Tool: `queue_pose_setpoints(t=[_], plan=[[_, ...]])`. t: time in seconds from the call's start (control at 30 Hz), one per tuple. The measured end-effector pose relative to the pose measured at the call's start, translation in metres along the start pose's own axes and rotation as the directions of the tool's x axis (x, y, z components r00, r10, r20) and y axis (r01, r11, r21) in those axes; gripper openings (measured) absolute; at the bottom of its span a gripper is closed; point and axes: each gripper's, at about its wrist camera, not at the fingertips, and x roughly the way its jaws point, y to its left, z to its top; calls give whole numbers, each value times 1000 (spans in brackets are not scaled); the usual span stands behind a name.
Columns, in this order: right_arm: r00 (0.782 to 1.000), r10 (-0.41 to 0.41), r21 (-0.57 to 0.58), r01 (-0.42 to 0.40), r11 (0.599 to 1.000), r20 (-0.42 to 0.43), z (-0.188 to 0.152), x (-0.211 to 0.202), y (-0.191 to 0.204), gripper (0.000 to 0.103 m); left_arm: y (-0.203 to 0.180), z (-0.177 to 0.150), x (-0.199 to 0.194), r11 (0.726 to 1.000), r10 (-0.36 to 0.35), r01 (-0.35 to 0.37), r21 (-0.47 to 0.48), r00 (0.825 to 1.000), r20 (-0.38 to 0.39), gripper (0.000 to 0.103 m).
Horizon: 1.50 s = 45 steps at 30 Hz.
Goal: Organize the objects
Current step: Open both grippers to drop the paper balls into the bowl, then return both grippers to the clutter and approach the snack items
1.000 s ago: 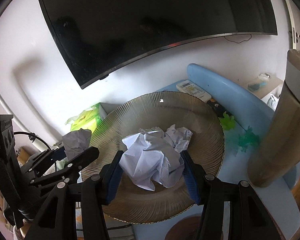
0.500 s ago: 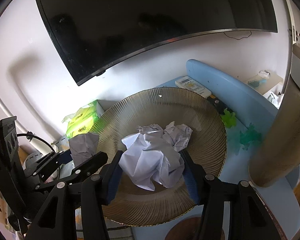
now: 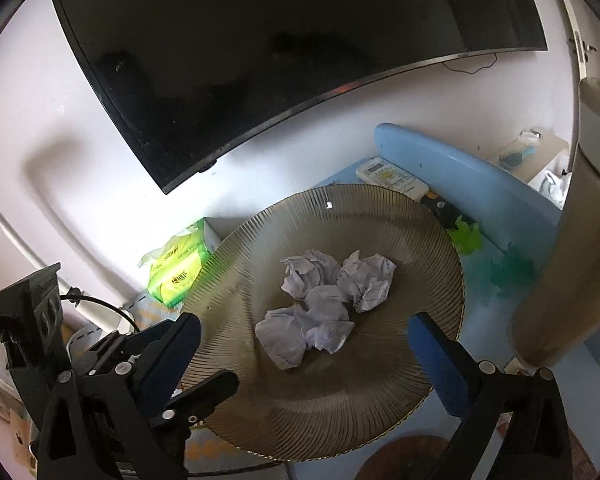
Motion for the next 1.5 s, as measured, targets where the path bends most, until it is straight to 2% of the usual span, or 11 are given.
queue_pose_setpoints(t=[0.27, 0.47, 0.63, 0.77, 0.9, 1.07, 1.13, 1.2, 1.33, 1.4, 1.5], plan=[[998, 16, 35, -19, 999, 60, 0, -32, 6, 103, 18, 3, -42, 998, 54, -54, -26, 998, 25, 103], [993, 38, 35, -42, 999, 111, -2, -73, 26, 103, 26, 1, -114, 993, 116, -113, -40, 988, 105, 103], [988, 79, 3, -80, 997, 133, -11, -104, 59, 103, 35, -7, -191, 980, 197, -191, -48, 963, 182, 103], [983, 123, -32, -120, 992, 138, -23, -121, 89, 103, 49, -20, -257, 950, 310, -305, -62, 921, 237, 103], [976, 180, -95, -169, 981, 123, -39, -131, 131, 103, 65, -44, -325, 902, 429, -425, -81, 859, 279, 103], [967, 240, -188, -222, 957, 81, -62, -126, 184, 103, 90, -80, -385, 845, 533, -518, -134, 791, 301, 103], [965, 256, -223, -239, 945, 51, -76, -117, 201, 103, 109, -102, -393, 817, 577, -549, -176, 769, 276, 103], [967, 253, -268, -243, 932, 3, -98, -101, 217, 103, 133, -124, -389, 788, 615, -576, -219, 757, 222, 103], [982, 167, -360, -187, 914, -88, -142, -59, 226, 103, 189, -186, -354, 731, 659, -617, -292, 749, 67, 103], [983, 115, -403, -163, 901, -142, -166, -35, 224, 103, 214, -219, -334, 706, 657, -624, -334, 754, -19, 103], [967, 71, -410, -170, 896, -245, -193, -5, 215, 103, 246, -267, -302, 696, 598, -596, -399, 790, -136, 103]])
